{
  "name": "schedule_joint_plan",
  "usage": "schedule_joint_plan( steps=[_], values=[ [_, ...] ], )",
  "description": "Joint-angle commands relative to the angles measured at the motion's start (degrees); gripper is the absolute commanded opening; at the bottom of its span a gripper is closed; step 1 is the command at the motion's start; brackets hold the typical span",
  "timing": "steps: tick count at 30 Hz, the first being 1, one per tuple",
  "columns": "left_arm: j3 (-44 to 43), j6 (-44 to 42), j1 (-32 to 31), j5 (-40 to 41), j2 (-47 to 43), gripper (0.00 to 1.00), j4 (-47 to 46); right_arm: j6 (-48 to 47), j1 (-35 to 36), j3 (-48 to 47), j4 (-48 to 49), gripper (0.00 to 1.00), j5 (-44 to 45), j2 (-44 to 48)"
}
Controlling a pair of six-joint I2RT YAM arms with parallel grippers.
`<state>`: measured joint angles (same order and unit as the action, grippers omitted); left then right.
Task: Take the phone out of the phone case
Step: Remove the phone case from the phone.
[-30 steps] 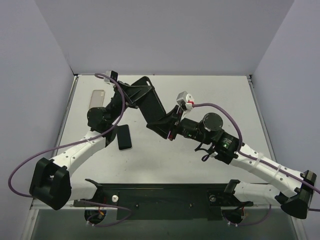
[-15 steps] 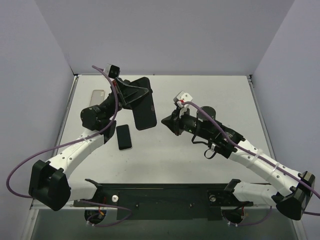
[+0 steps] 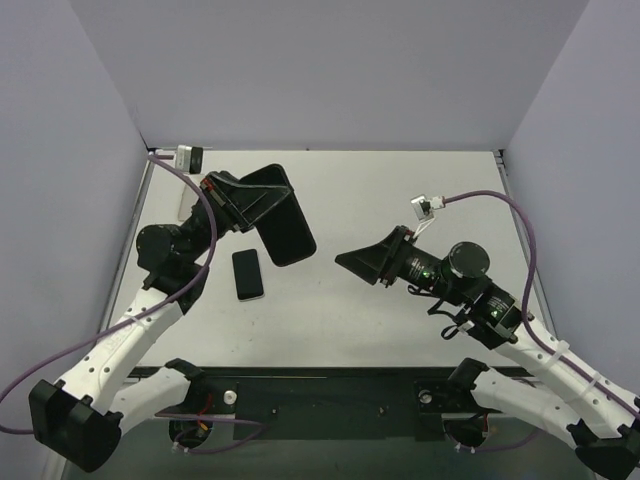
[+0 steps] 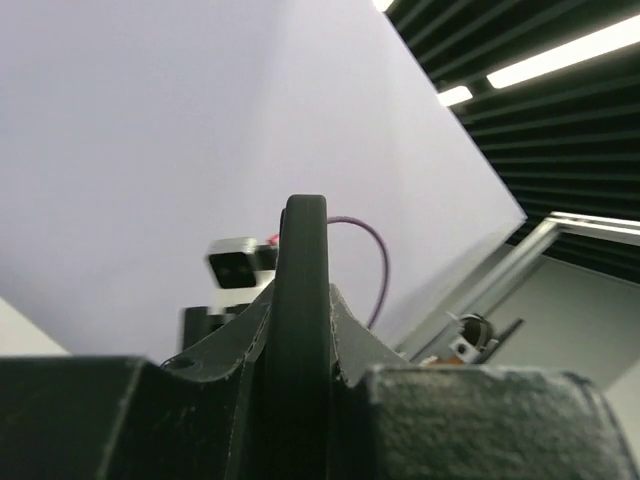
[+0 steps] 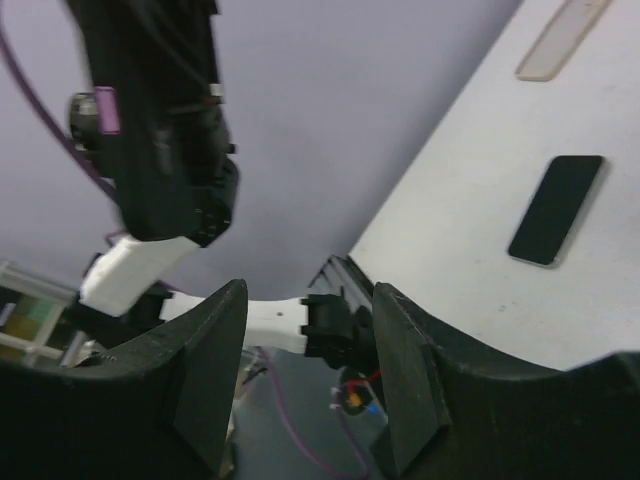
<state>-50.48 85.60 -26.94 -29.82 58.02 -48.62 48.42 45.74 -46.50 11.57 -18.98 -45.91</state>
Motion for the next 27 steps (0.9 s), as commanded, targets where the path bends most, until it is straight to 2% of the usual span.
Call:
schedule_joint_plan(
  steps=[1,6,8,9,10,12,13,16,22,27],
  values=[
    [-0.59,-13.35,0.40,6.71,-0.72,0.00,9.16,12.84,0.93,-3.23,12.25,0.48,-4.04,0.47],
    [0.64,-13.09,0.40,8.46,0.08,0.00,7.84,11.78,1.72,-7.28,13.65,0.39,-7.38,-3.39],
    [0.82,-13.27,0.40,9.60,-0.27,0.00,8.28,8.82,2.08,-8.42,9.56,0.39,-6.51,-4.18],
    [0.91,-13.36,0.40,9.78,-0.36,0.00,8.02,6.62,2.16,-8.78,7.17,0.41,-4.42,-4.27],
    [0.82,-13.27,0.40,9.44,-0.28,0.00,7.84,2.85,2.16,-9.39,2.19,0.46,-3.18,-4.28],
    [0.12,-12.40,0.40,7.95,0.34,0.00,8.10,-3.04,2.17,-9.84,-1.80,0.54,-1.50,-4.62],
    [-0.32,-11.43,0.48,7.07,0.78,0.00,7.84,-4.64,1.90,-10.19,-2.95,0.54,-1.58,-4.97],
    [-1.29,-7.40,0.48,1.81,2.97,0.00,5.04,-10.10,-0.12,-13.00,-6.30,0.55,-8.32,-7.43],
    [-1.29,-2.11,0.48,-4.10,4.91,0.00,-0.33,-12.39,-1.61,-17.04,-4.37,0.48,-22.21,-12.35],
    [-1.90,-1.58,0.48,-5.07,4.30,0.00,-0.69,-11.34,-1.70,-18.80,-2.79,0.34,-25.58,-15.34]
  ],
)
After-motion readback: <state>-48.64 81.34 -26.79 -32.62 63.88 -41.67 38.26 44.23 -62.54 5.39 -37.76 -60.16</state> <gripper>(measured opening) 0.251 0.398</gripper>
